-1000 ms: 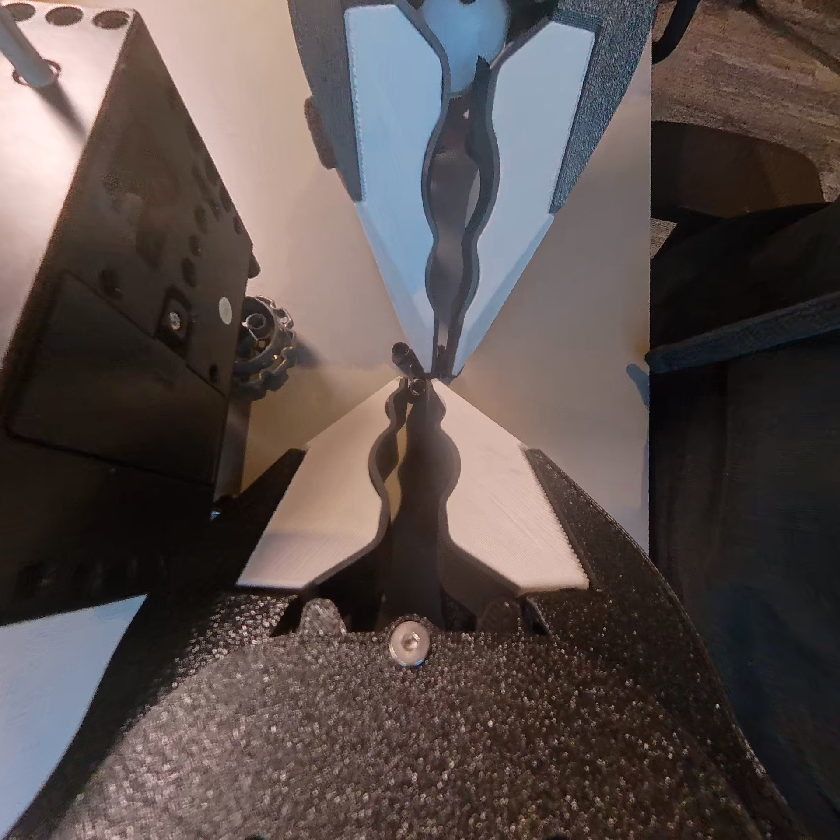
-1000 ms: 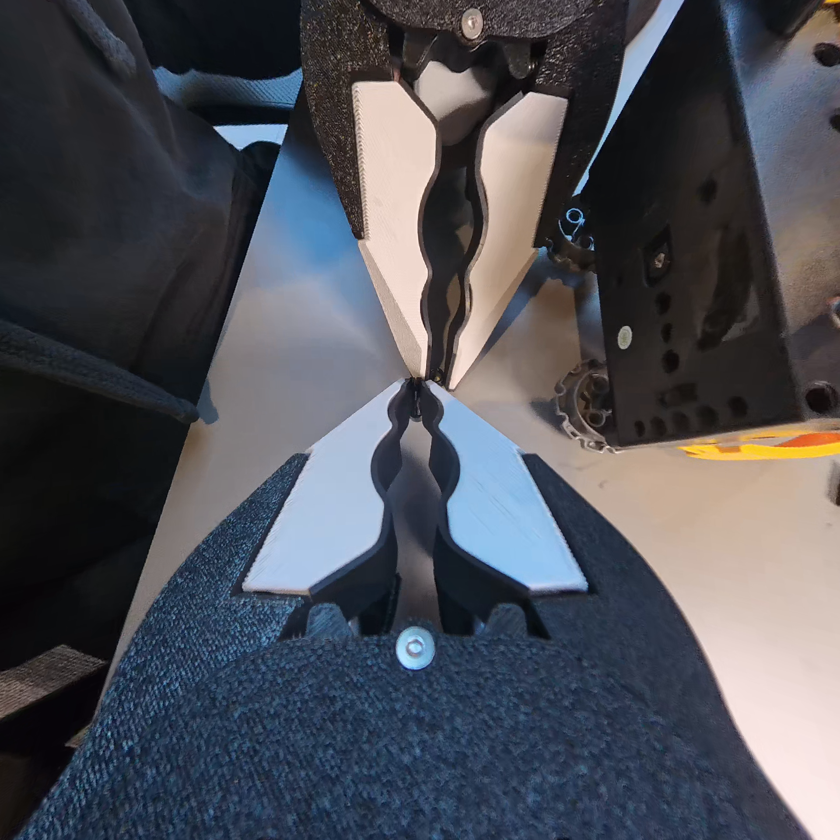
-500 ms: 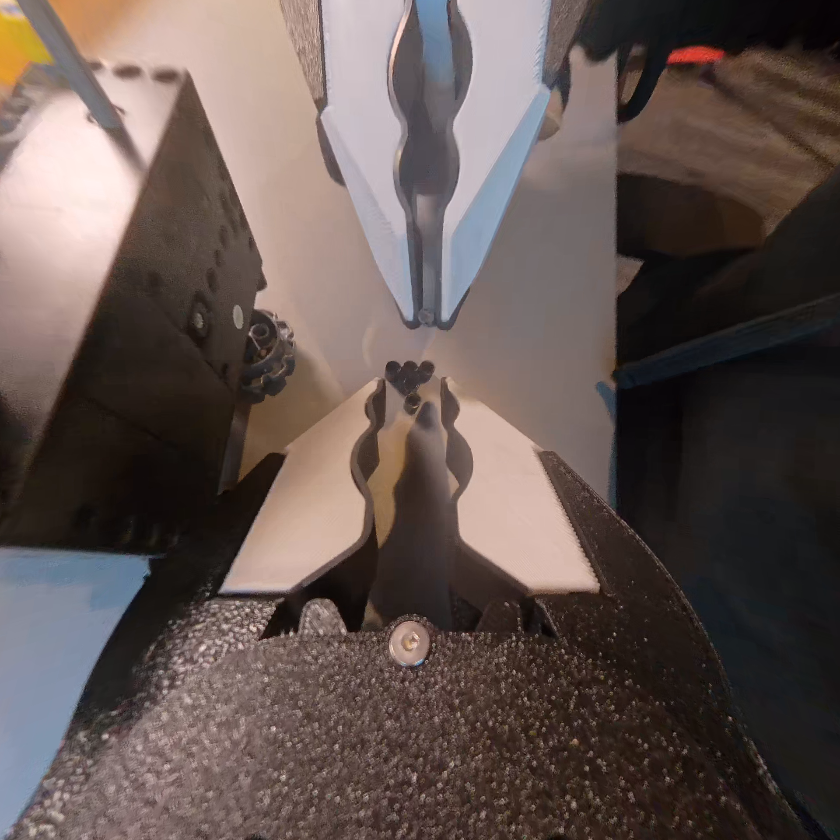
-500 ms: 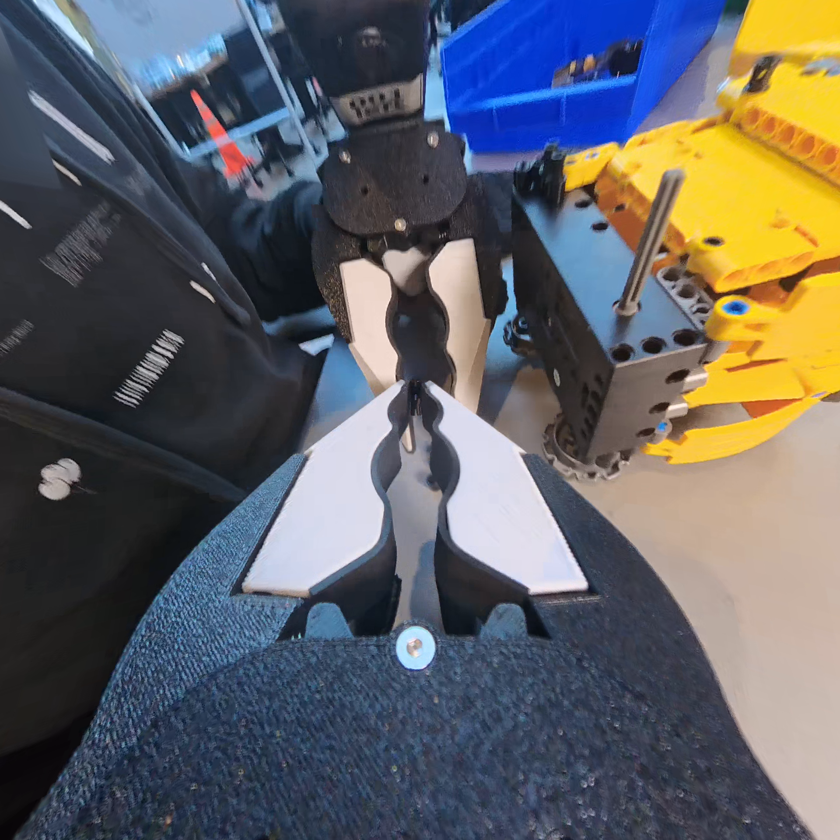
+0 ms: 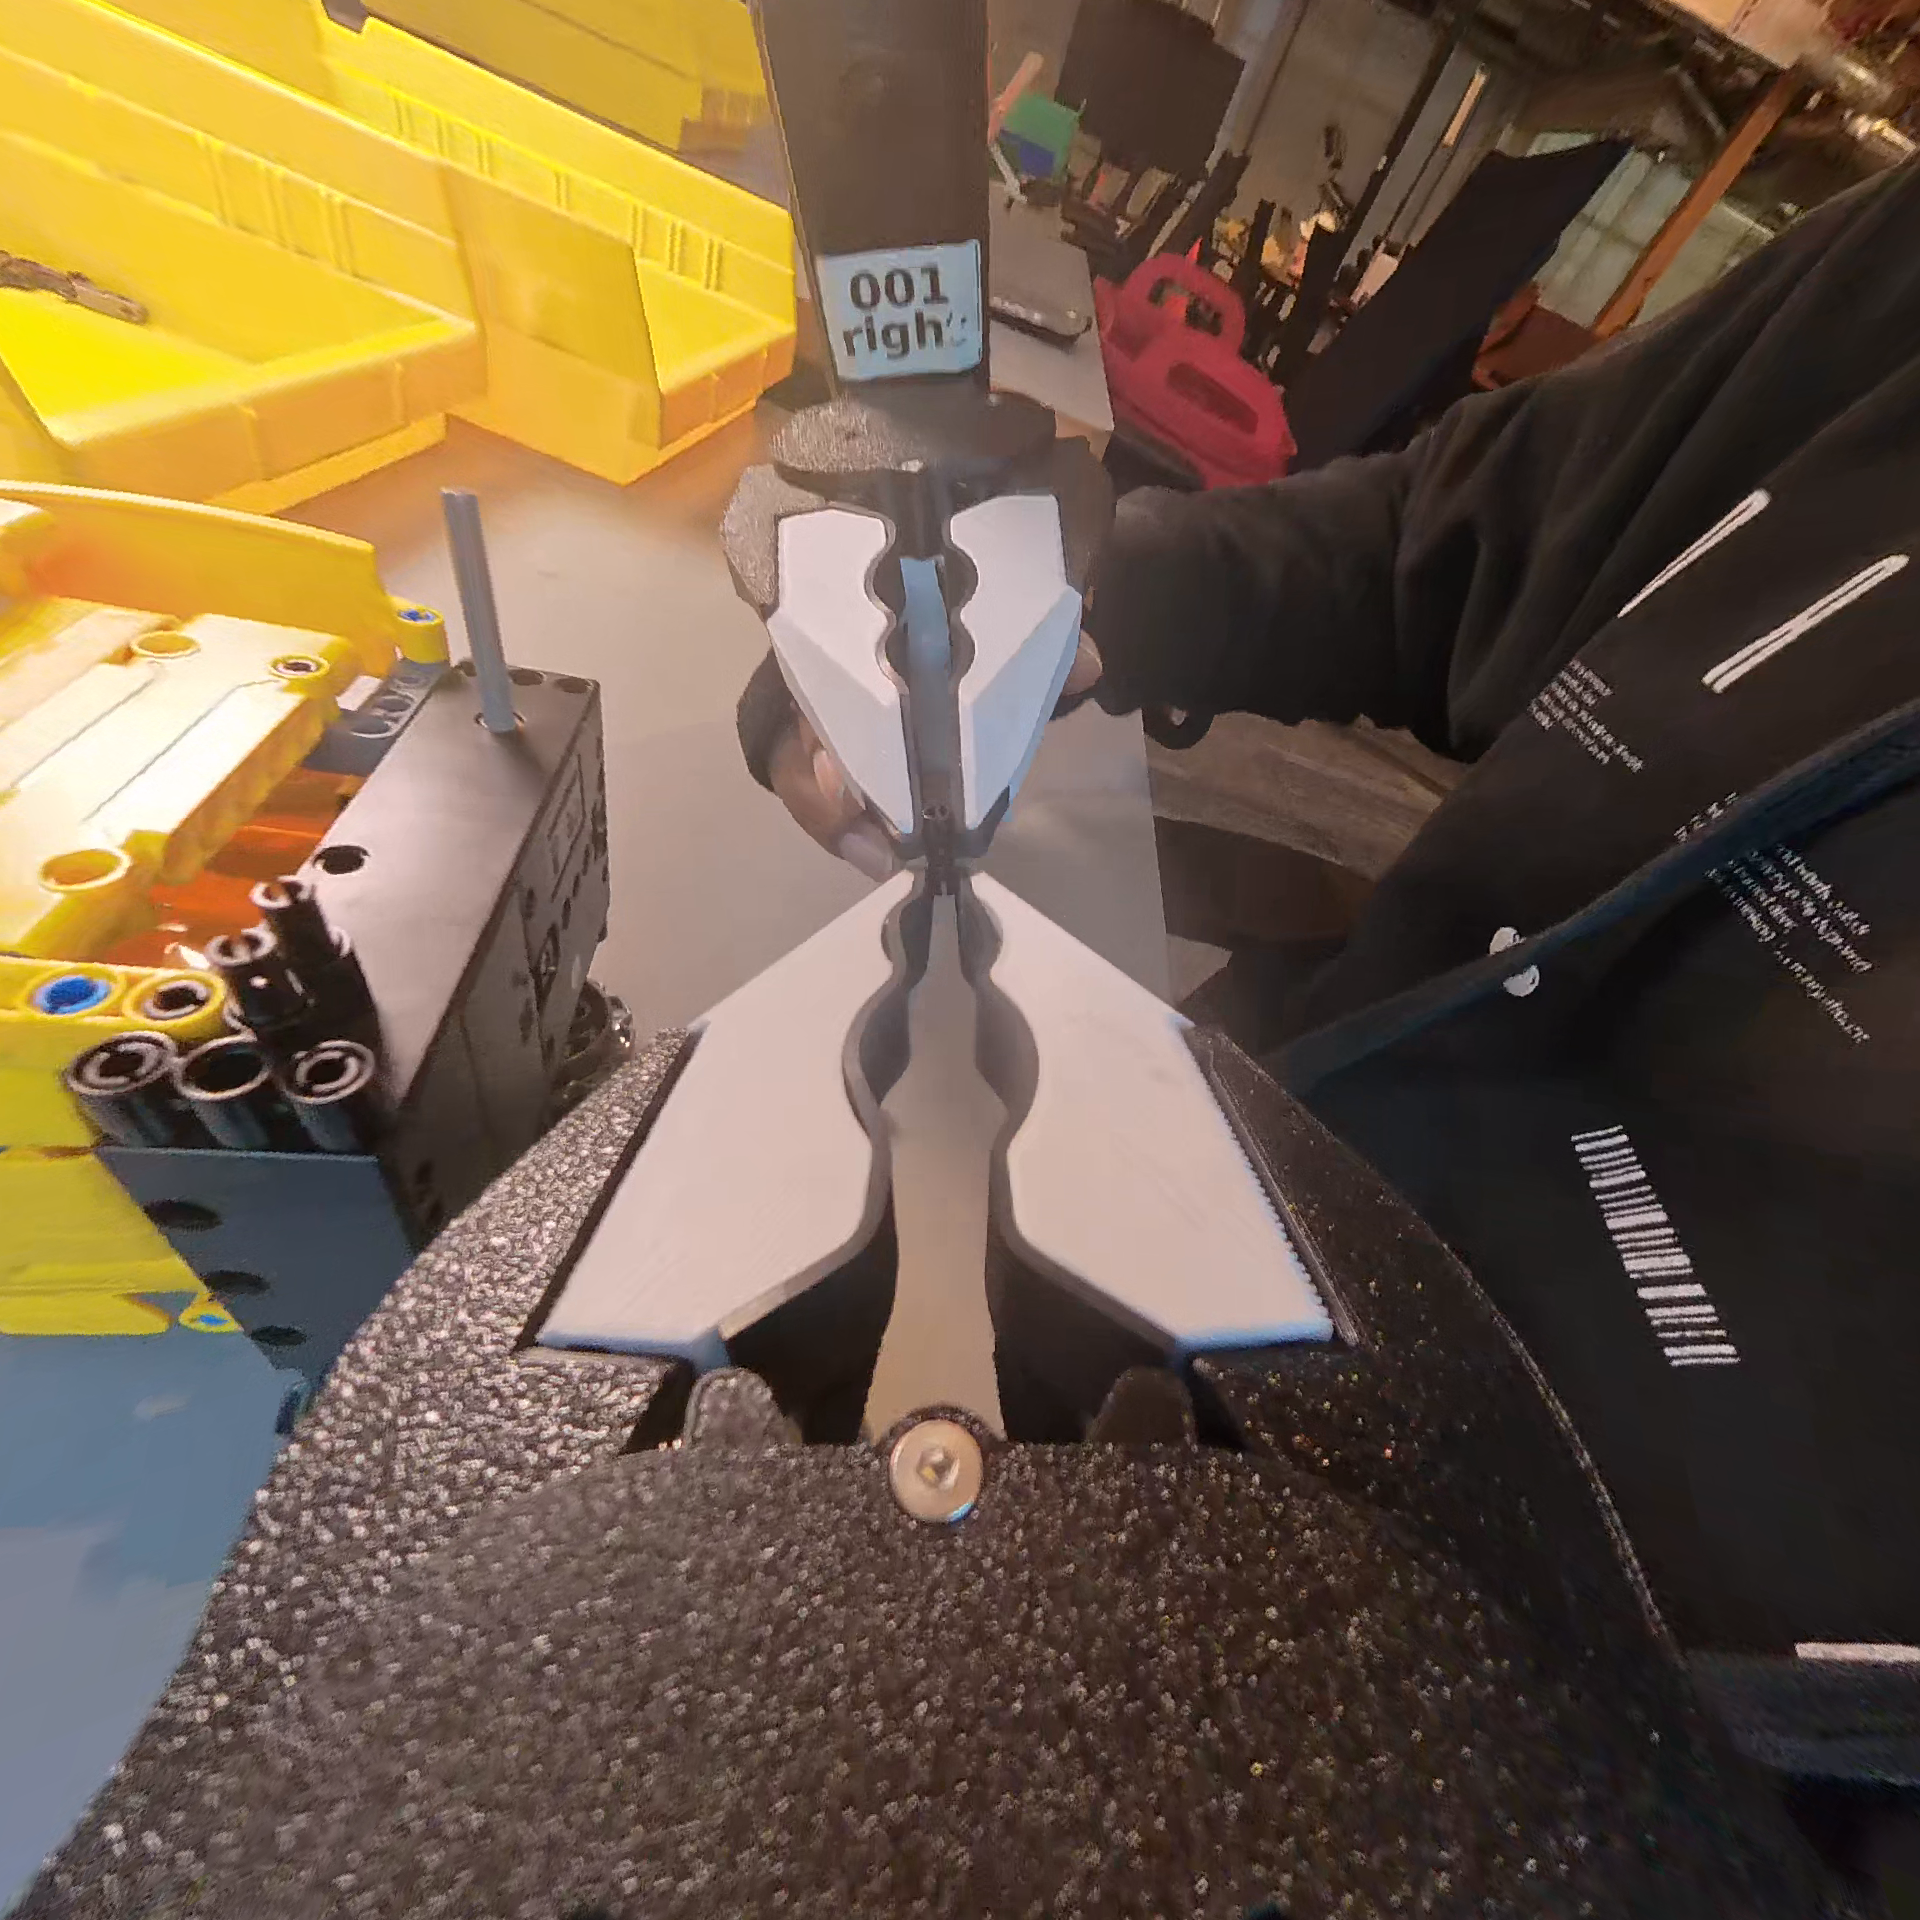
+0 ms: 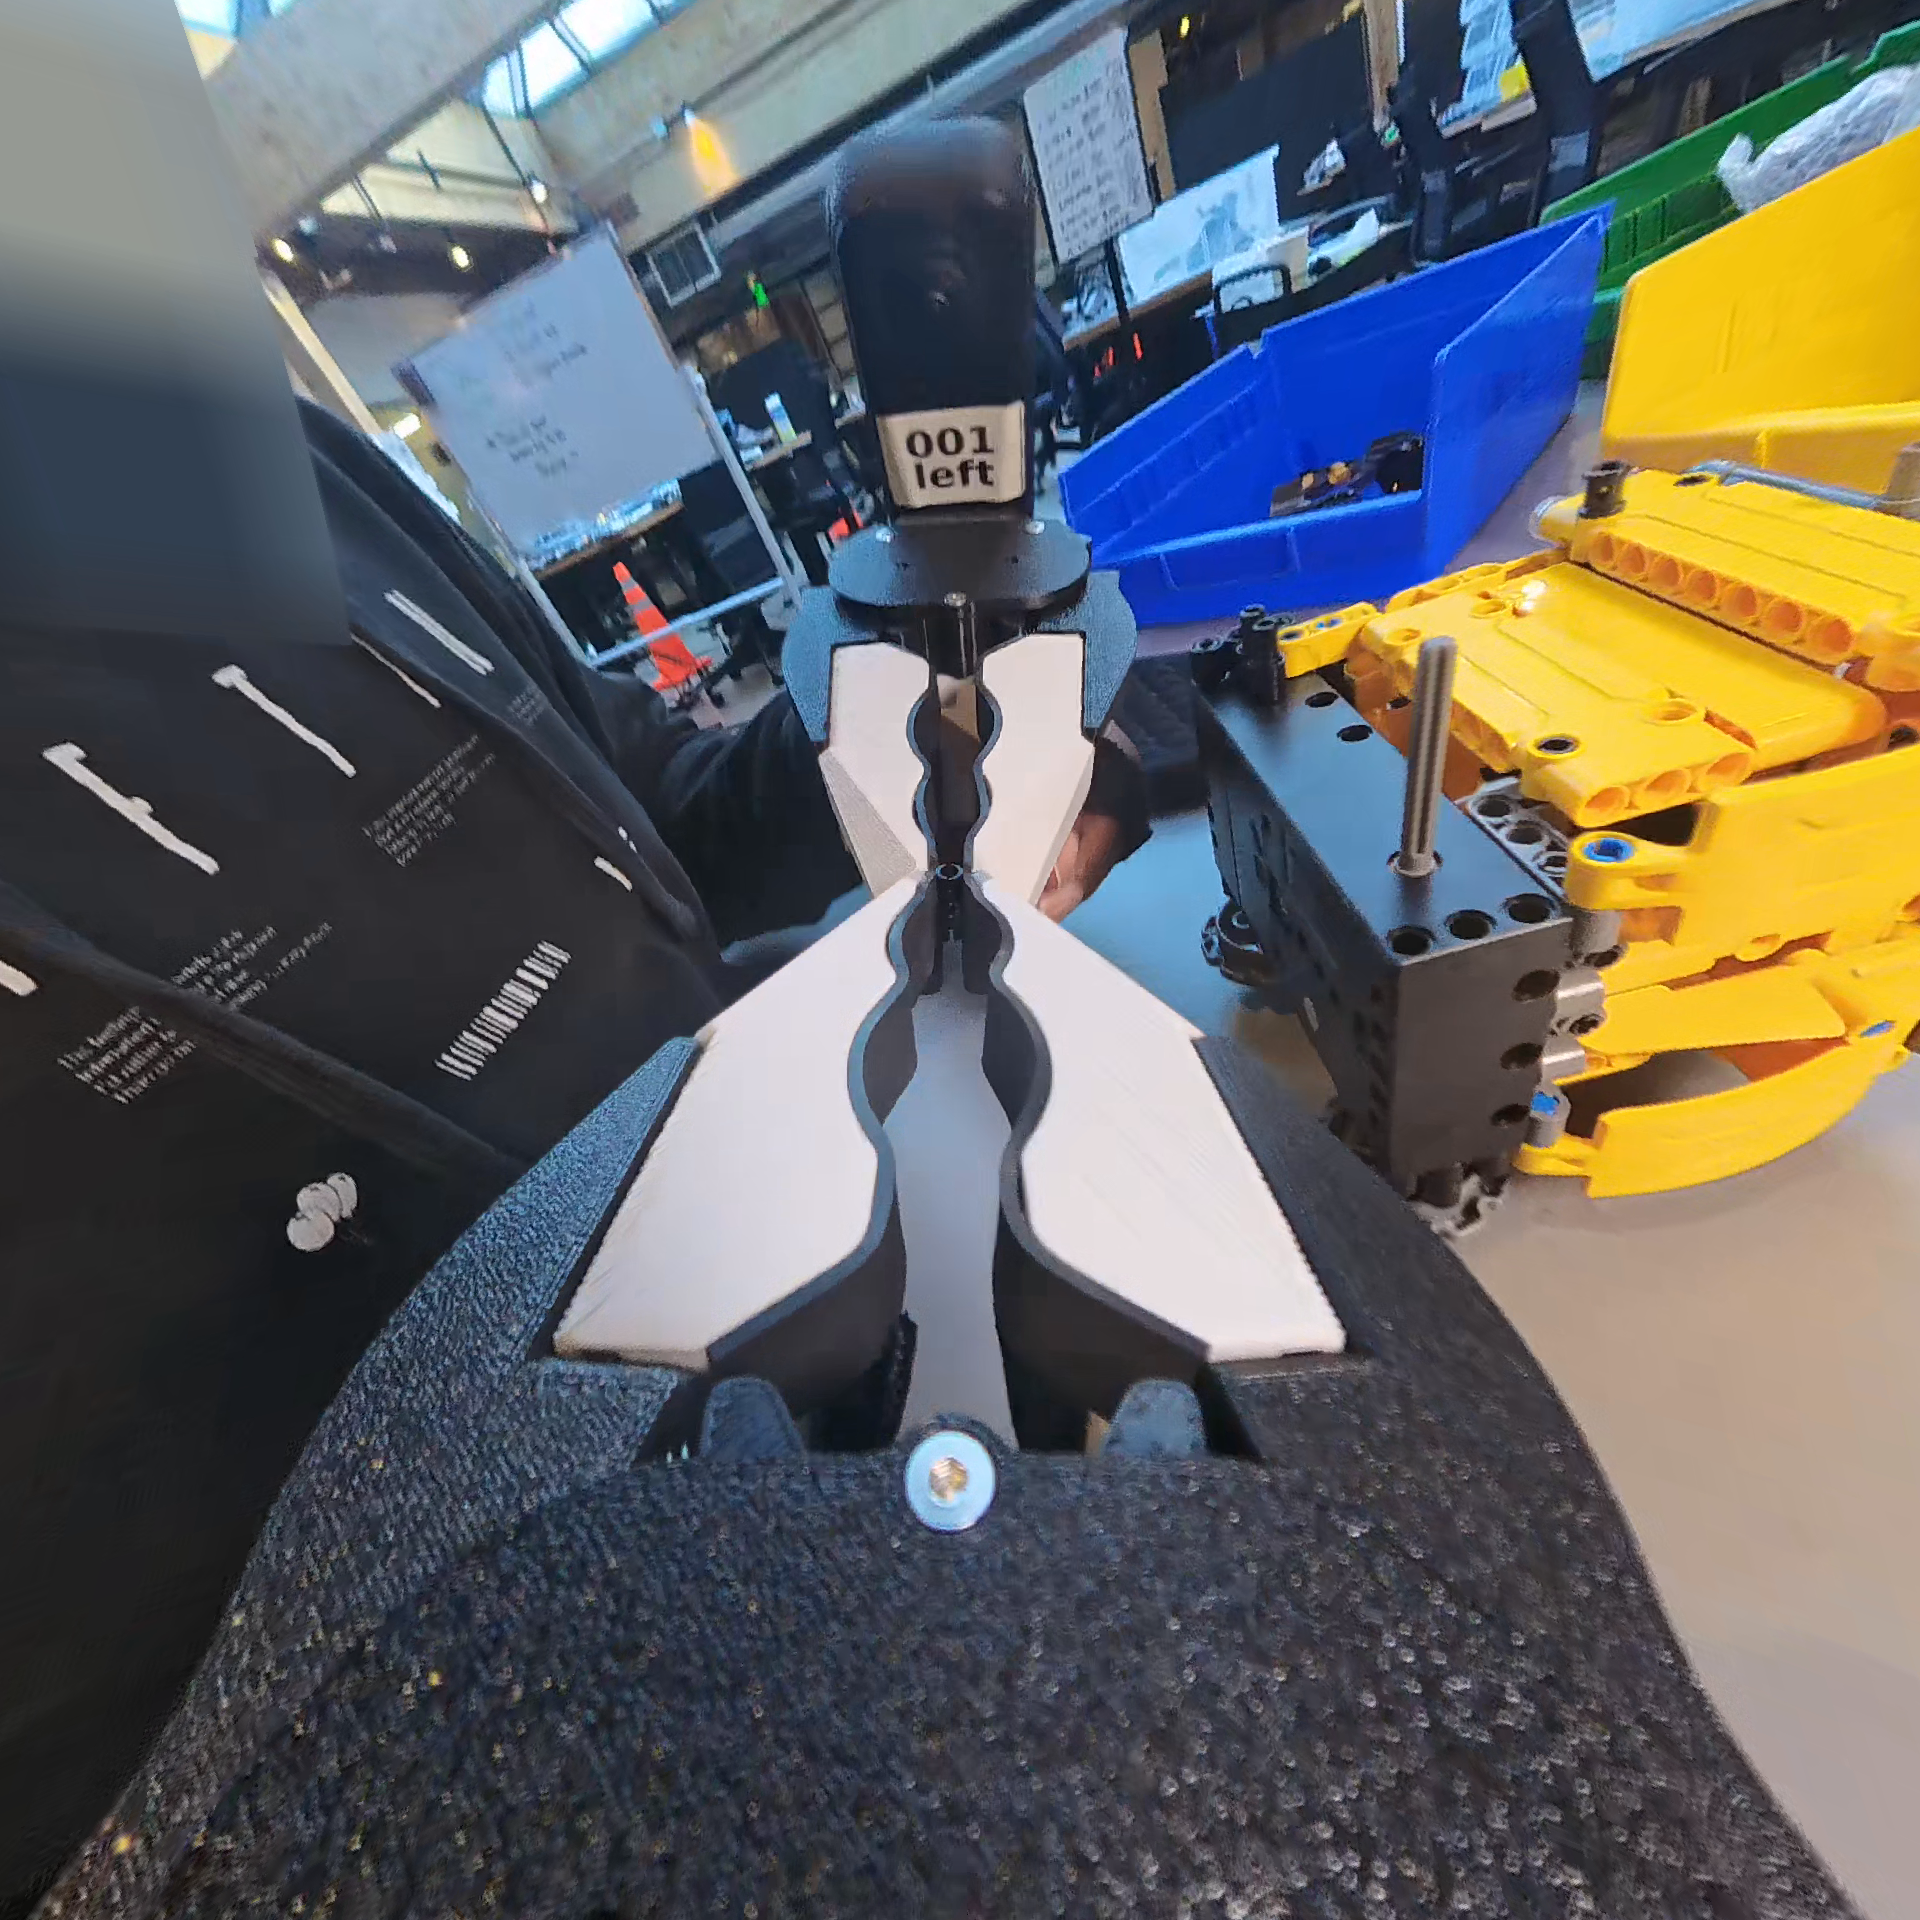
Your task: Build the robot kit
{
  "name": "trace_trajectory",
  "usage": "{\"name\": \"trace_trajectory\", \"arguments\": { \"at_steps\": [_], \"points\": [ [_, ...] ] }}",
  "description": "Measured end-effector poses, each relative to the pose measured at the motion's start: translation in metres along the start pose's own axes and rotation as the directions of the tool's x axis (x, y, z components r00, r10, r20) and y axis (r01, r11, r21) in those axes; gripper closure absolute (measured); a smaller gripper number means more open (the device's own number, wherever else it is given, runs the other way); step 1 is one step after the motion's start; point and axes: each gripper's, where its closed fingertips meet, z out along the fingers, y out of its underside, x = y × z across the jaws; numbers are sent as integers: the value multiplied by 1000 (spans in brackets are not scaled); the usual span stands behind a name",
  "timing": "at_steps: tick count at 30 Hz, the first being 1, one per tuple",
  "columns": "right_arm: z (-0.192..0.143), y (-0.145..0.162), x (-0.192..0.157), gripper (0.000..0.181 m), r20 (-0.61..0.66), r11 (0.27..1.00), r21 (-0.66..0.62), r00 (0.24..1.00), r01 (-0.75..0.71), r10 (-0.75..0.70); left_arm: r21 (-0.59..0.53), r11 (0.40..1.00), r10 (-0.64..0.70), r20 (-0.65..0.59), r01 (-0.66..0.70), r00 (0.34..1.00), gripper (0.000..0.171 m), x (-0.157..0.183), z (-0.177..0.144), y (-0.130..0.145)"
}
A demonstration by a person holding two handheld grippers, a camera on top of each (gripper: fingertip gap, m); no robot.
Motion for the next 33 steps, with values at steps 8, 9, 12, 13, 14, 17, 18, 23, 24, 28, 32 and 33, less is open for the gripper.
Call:
{"name": "trace_trajectory", "arguments": {
  "at_steps": [8,9,12,13,14,17,18,23,24,28,32,33],
  "points": [
    [-2,24,-3,170,4,958,-249,990,141,-144,-174,983,55,8,-52,998,170,-1,7,26],
    [-2,27,-2,170,6,948,-279,987,155,-160,-194,979,62,9,-59,998,170,-2,8,29],
    [-2,37,-1,174,9,910,-364,978,198,-210,-229,971,76,3,-74,997,170,0,11,34],
    [-3,39,0,176,10,900,-383,975,209,-223,-242,967,80,2,-78,997,170,0,11,37],
    [-3,41,0,176,13,889,-402,972,218,-233,-253,964,85,3,-81,996,170,0,12,39],
    [-4,46,1,177,25,857,-450,963,250,-268,-273,959,83,1,-80,997,170,0,13,43],
    [-4,48,2,177,25,844,-471,960,257,-279,-280,957,78,4,-74,997,169,-1,13,44],
    [-8,67,11,177,13,766,-590,951,256,-308,-394,908,211,131,-144,969,157,-27,-1,60],
    [-9,73,15,177,9,743,-618,948,256,-318,-414,898,221,136,-147,966,154,-29,-3,64],
    [-9,88,22,177,-6,710,-661,944,243,-329,-452,879,236,133,-153,963,150,-31,4,77],
    [-9,91,25,177,-11,699,-675,945,234,-327,-475,865,252,134,-160,958,153,-33,10,82],
    [-9,91,25,177,-10,695,-679,944,236,-329,-480,862,255,131,-164,958,156,-33,11,83]
  ]
}}
